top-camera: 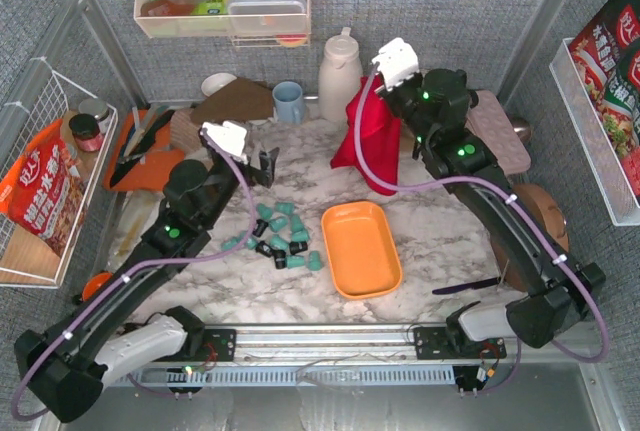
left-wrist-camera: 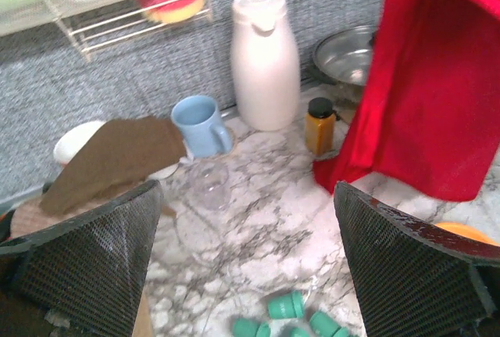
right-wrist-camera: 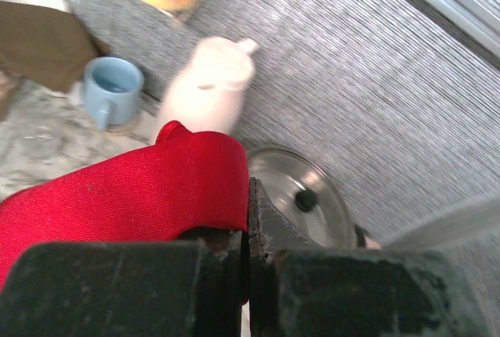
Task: Mix the coffee capsules in the storage basket
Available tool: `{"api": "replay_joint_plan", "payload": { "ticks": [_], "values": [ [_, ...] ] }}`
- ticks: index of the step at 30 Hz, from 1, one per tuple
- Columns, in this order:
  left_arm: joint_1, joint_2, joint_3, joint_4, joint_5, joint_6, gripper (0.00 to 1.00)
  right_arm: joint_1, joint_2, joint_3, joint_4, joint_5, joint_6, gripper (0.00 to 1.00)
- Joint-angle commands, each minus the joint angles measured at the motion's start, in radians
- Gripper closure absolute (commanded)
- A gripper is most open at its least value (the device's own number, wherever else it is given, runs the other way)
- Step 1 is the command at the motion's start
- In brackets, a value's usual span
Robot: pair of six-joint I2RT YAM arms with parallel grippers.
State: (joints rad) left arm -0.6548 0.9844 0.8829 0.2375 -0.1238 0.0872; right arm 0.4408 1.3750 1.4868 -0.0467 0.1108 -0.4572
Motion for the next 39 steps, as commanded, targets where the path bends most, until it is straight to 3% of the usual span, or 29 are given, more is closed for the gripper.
{"api": "replay_joint_plan", "payload": {
  "ticks": [1,11,20,30,34,39],
  "values": [
    [0.0,-0.059,-0.007,-0.115,-0.132,-0.066,0.01,-0.027,-0.022,0.002,0.025,0.251,-0.011,1.0],
    [-0.002,-0.149,0.02,-0.303,-0.089,-0.112,0.01,-0.151,-0.035,-0.051,0.054,0.55,0.017,1.0],
    [-0.002,-0.256,-0.068,-0.301,-0.092,-0.095,0.01,-0.358,0.089,-0.083,-0.065,0.511,0.294,1.0],
    [-0.003,-0.301,-0.108,-0.29,-0.067,-0.093,0.01,-0.403,0.273,-0.09,-0.187,0.478,0.412,1.0],
    [-0.002,-0.324,-0.129,-0.277,-0.073,-0.087,0.01,-0.411,0.306,-0.104,-0.228,0.448,0.466,0.9],
    [-0.002,-0.325,-0.134,-0.276,-0.073,-0.086,0.01,-0.419,0.321,-0.073,-0.312,0.449,0.524,0.55]
  ]
}}
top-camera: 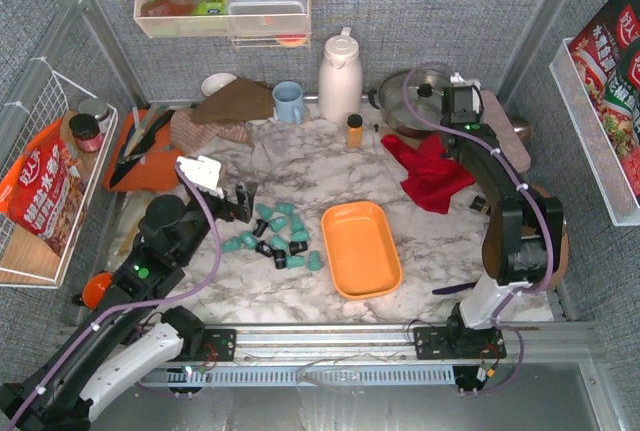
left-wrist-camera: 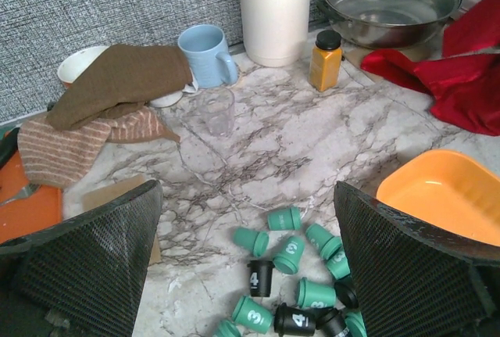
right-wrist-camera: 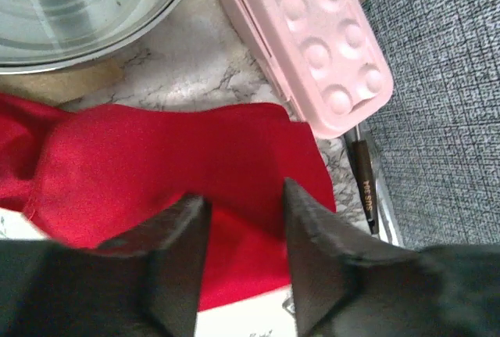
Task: Mix the coffee capsules in the storage basket
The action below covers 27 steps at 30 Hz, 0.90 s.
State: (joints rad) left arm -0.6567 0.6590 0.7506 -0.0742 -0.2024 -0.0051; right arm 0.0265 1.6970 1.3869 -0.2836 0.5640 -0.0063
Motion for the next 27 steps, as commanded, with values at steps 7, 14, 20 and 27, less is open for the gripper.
{"api": "replay_joint_plan", "payload": {
  "ticks": [7,14,20,27],
  "values": [
    [0.0,0.012,-0.011,0.034,0.004,0.017,0.01,0.001,-0.108,0.084,-0.191,-0.036,0.13,0.32],
    [0.001,0.016,-0.007,0.013,-0.001,0.016,0.01,0.084,-0.3,0.074,-0.376,-0.124,0.243,0.35],
    [0.001,0.001,-0.019,0.023,0.019,0.006,0.01,0.204,-0.505,-0.158,-0.428,-0.336,0.25,0.37],
    [0.0,-0.022,-0.04,0.043,0.034,0.005,0.01,0.288,-0.699,-0.513,-0.4,-0.481,0.308,0.41]
  ]
}}
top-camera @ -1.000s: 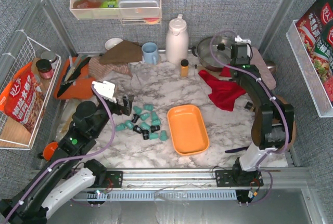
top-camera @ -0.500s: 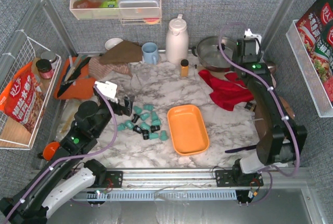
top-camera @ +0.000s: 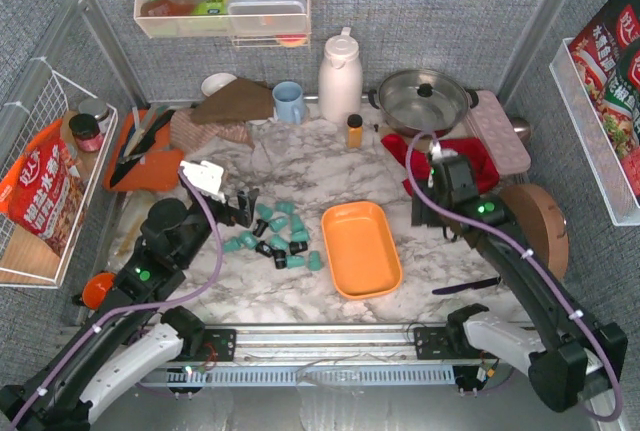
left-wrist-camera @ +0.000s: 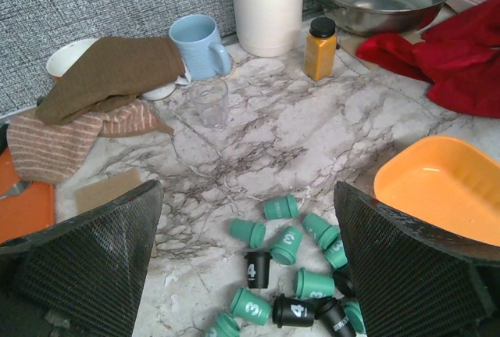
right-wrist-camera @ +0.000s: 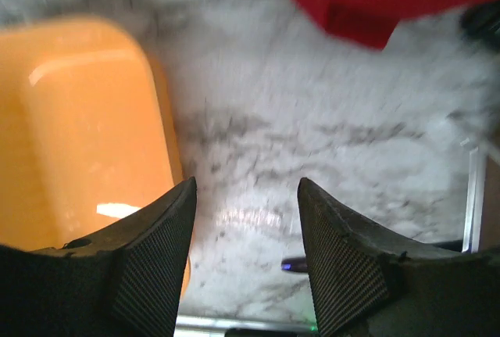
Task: Mix the coffee capsules in the storage basket
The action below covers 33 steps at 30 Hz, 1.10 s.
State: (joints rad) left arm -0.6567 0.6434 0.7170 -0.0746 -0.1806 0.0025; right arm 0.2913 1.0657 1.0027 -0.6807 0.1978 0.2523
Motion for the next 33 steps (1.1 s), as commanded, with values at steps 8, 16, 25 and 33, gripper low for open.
{"api": "replay_joint_plan", "payload": {
  "ticks": [8,16,25,33],
  "values": [
    [0.0,0.009,-0.013,0.044,0.005,-0.001,0.01,0.066,-0.163,-0.335,0.125,-0.307,0.066,0.43],
    [0.0,0.017,-0.016,0.048,-0.008,-0.004,0.01,0.09,-0.109,-0.415,0.271,-0.33,0.053,0.51],
    [0.0,0.016,-0.016,0.046,-0.005,-0.006,0.01,0.142,-0.035,-0.401,0.323,-0.212,0.08,0.68],
    [0.0,0.011,-0.011,0.044,-0.003,-0.01,0.01,0.166,-0.014,-0.394,0.361,-0.143,0.09,0.77]
  ]
}}
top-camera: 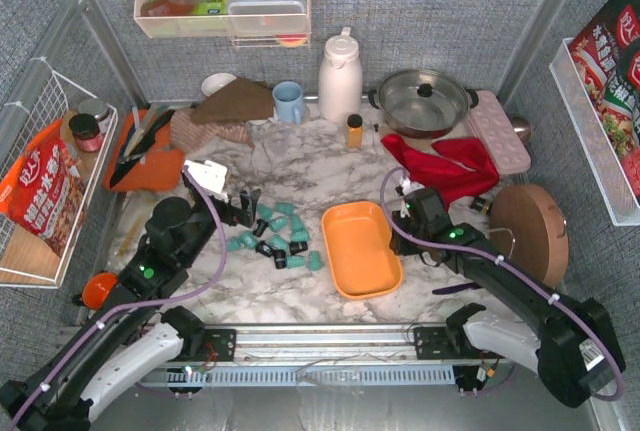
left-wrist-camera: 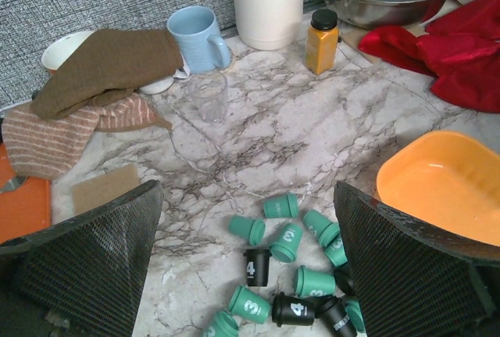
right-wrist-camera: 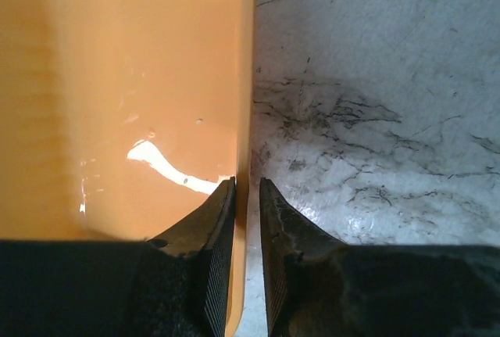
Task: Mix the coffee capsules in the storage basket
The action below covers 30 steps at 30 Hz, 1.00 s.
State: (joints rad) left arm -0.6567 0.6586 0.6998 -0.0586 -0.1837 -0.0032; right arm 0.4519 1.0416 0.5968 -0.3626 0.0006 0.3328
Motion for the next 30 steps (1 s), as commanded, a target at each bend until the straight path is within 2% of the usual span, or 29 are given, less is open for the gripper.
{"api": "replay_joint_plan", "payload": {
  "ticks": [1,6,10,24,30],
  "values": [
    [0.0,-0.006,0.006,0.027,-0.001,-0.004,0.01,0.005,0.017,0.012,0.051,0.055,0.011,0.77],
    [0.0,-0.014,0.007,0.026,-0.001,-0.006,0.01,0.01,0.065,0.022,0.081,0.053,0.02,0.85],
    [0.0,-0.02,0.007,0.028,-0.001,-0.006,0.01,0.01,0.104,0.043,0.106,0.061,0.036,1.0],
    [0.0,-0.02,0.007,0.025,0.006,-0.006,0.01,-0.019,0.36,0.317,0.127,0.15,0.036,1.0],
    [0.0,-0.019,0.007,0.025,0.008,-0.006,0.01,-0.078,0.474,0.392,0.184,0.064,0.091,1.0]
  ]
}}
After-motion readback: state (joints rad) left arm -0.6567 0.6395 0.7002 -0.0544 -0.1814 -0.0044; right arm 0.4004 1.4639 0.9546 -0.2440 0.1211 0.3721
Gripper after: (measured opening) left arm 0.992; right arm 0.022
